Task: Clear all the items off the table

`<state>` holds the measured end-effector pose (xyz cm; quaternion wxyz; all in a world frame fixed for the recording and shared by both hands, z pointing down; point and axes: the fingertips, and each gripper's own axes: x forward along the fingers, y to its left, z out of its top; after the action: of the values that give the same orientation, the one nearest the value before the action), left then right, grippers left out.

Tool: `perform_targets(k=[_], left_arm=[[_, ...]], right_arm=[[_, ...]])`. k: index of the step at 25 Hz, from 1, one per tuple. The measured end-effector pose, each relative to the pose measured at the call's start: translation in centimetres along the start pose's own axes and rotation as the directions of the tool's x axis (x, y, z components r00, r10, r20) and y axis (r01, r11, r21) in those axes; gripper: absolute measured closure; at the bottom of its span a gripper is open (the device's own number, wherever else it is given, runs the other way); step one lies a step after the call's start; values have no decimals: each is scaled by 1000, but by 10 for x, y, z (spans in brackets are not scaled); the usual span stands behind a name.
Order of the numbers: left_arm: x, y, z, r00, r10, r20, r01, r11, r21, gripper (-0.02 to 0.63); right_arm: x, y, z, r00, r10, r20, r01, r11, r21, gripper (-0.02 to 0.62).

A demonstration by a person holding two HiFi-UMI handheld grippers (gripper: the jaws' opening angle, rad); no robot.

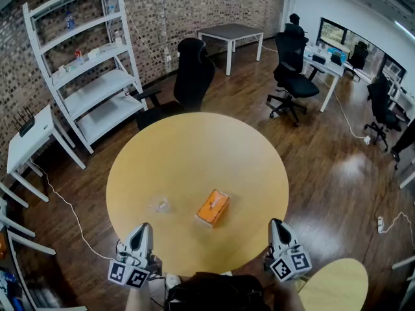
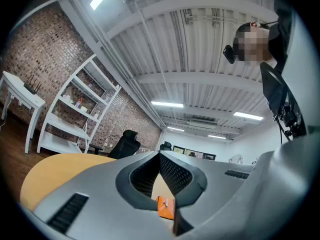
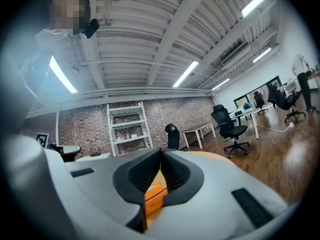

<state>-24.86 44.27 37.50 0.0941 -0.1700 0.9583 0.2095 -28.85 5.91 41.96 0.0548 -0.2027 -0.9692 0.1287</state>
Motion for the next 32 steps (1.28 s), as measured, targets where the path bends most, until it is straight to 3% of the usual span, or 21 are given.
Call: perform_targets(k=[9,11,13,17,19,23,26,29,31,32], left_arm=[[-3,-2,-14,995,101,-9,-101,994,44,581],[-4,4,-15,994,107,-18,-106,993,45,581],[-4,11,-16,994,107,-30,-106,994,38,581],[0,28,-12,992,108,-62,-105,993,57,581],[3,43,-10,991,109,-71,-105,993,56,580],[5,70,-6,992,100,-78,-99,995,27,581],[1,89,-5,990,97,-103,-98,995,-7,581],[-4,104,-4,988,74,-135,-76,997,-13,581],[-4,114,-8,985,61,-159,-66,998,-23,581],[-4,119,-10,984,56,-170,-63,997,-35,581]], right_arm=[[12,-11,-11,992,86,-90,-86,996,8,574],[24,-6,-28,983,84,-165,-85,996,5,463],[38,-2,-42,971,72,-229,-72,997,8,422],[60,12,-53,962,27,-272,-16,999,42,419],[73,18,-62,952,-17,-307,33,998,46,331],[107,25,-112,885,-83,-458,128,989,68,191],[140,39,-153,834,-99,-542,174,981,90,187],[171,40,-189,788,-194,-584,265,964,37,187],[188,30,-211,733,-273,-624,345,939,-5,185],[193,24,-222,696,-303,-651,384,923,-20,124]])
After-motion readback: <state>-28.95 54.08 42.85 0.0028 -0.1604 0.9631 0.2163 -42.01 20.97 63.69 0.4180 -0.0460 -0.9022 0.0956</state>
